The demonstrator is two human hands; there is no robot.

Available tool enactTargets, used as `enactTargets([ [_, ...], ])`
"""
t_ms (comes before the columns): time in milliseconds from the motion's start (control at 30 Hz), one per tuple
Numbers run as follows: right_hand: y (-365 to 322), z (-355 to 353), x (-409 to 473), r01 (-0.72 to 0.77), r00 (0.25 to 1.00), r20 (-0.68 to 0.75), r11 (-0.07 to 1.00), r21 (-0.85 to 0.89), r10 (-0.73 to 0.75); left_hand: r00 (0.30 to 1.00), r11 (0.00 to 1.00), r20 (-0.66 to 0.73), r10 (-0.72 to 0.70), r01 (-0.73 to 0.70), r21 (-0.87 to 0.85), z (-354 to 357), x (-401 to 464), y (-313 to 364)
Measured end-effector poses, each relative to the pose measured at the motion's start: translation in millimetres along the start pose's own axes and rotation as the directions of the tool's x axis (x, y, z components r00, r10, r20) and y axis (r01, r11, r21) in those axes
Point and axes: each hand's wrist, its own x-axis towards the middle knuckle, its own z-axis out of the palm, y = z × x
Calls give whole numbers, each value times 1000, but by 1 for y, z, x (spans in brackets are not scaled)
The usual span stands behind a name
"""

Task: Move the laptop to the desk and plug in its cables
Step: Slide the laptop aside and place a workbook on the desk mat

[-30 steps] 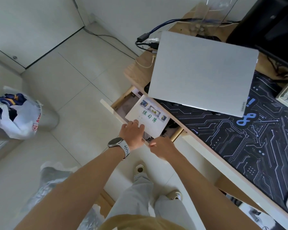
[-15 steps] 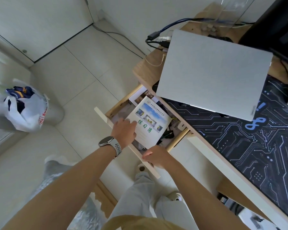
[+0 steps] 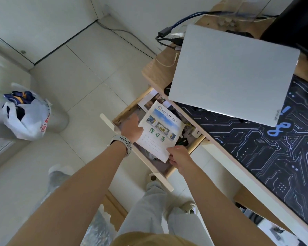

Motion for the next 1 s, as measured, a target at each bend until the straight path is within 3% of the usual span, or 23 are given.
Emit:
enactTargets([
  [133, -4, -2, -1, -4, 1000, 7, 993, 114, 3, 999, 998, -37, -5, 3, -56, -8, 1, -2],
  [267, -13, -5, -7, 25, 999, 31, 988, 154, -30, 981, 958, -173, -92, 40, -285, -20, -13, -1],
  [400, -27, -2, -31, 150, 982, 108, 987, 48, -155, 962, 833, -208, -176, 33, -552, -32, -39, -19],
  [533, -39, 6, -62, 307, 942, 163, 949, -64, -294, 938, 711, -280, -203, -55, -701, -50, -72, -33],
  [733, -75, -12, -110, 557, 830, 108, 825, -94, -548, 919, 523, -385, -87, -287, -803, -84, -105, 17],
  [867, -96, -52, -131, 634, 773, 16, 773, 3, -634, 951, 431, -310, -4, -278, -858, -89, -100, 64],
  [1000, -105, -100, -147, 662, 747, -96, 750, 18, -657, 952, 437, -282, 117, -305, -846, -80, -107, 118],
])
